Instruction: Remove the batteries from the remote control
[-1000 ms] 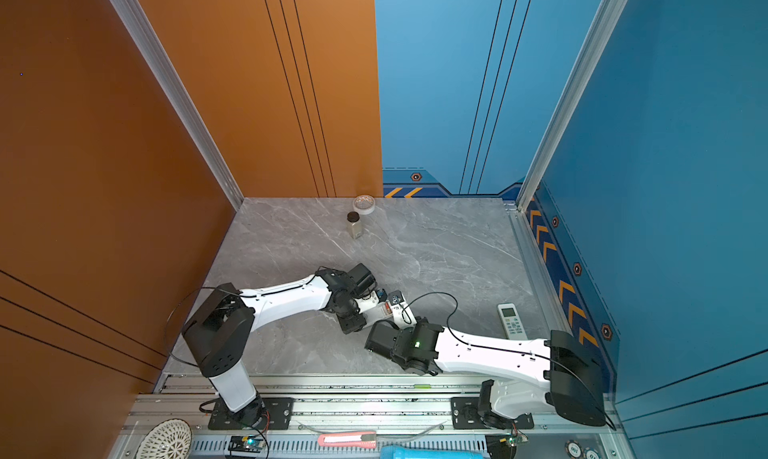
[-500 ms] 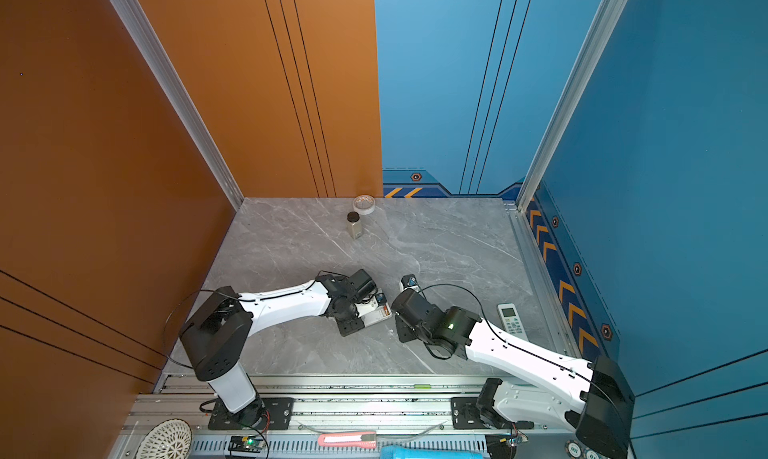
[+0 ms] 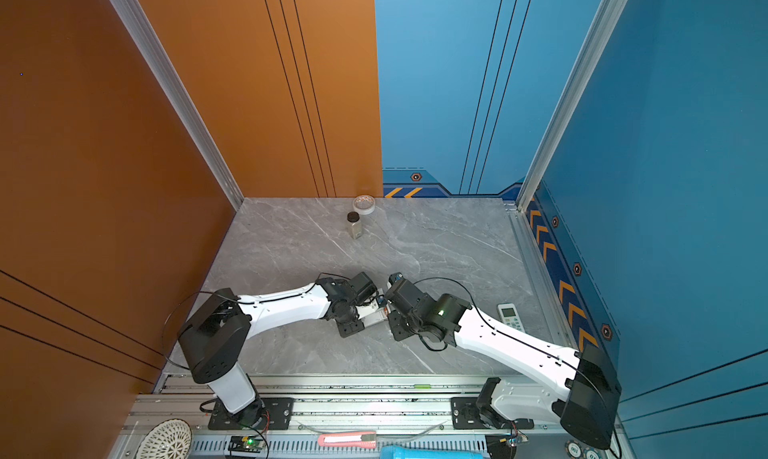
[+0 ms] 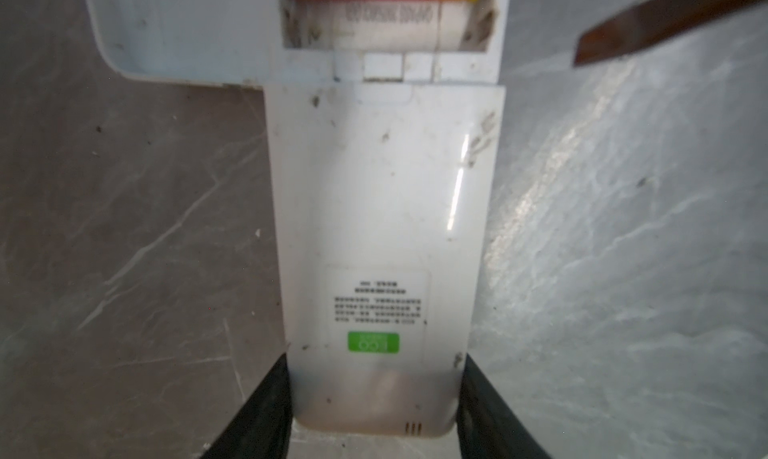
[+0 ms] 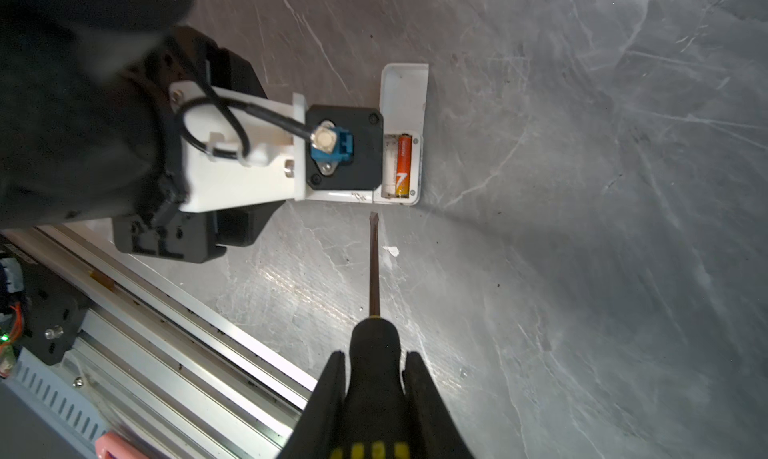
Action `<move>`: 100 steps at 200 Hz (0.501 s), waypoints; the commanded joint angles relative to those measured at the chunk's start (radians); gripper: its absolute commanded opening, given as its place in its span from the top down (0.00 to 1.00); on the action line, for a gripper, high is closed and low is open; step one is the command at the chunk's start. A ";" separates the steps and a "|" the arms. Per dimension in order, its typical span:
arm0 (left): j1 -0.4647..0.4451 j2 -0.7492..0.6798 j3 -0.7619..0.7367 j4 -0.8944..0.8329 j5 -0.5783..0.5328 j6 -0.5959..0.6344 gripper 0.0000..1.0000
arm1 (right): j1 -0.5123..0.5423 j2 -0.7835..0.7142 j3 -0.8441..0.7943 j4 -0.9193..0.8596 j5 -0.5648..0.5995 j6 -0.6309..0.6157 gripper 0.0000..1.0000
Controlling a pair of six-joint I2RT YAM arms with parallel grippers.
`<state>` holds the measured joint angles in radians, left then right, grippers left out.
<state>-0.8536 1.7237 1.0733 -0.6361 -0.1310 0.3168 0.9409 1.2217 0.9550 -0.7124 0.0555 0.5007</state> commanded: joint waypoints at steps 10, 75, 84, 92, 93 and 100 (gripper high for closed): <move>-0.013 -0.028 -0.015 -0.005 -0.021 -0.007 0.65 | -0.009 0.004 0.029 -0.046 0.028 -0.022 1.00; -0.016 -0.030 -0.018 -0.002 -0.016 -0.004 0.65 | -0.028 0.013 0.043 -0.028 0.058 -0.019 1.00; -0.017 -0.030 -0.018 -0.001 -0.016 -0.004 0.66 | -0.029 0.019 0.044 -0.026 0.057 -0.020 1.00; -0.017 -0.030 -0.019 -0.001 -0.015 -0.004 0.66 | -0.028 0.024 0.046 -0.027 0.059 -0.021 1.00; -0.017 -0.030 -0.020 -0.001 -0.015 -0.004 0.66 | -0.028 0.025 0.048 -0.027 0.061 -0.021 1.00; -0.017 -0.032 -0.022 0.000 -0.013 -0.003 0.66 | -0.029 0.029 0.048 -0.025 0.063 -0.022 1.00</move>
<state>-0.8589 1.7203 1.0702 -0.6353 -0.1318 0.3168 0.9157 1.2293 0.9657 -0.7261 0.0837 0.4934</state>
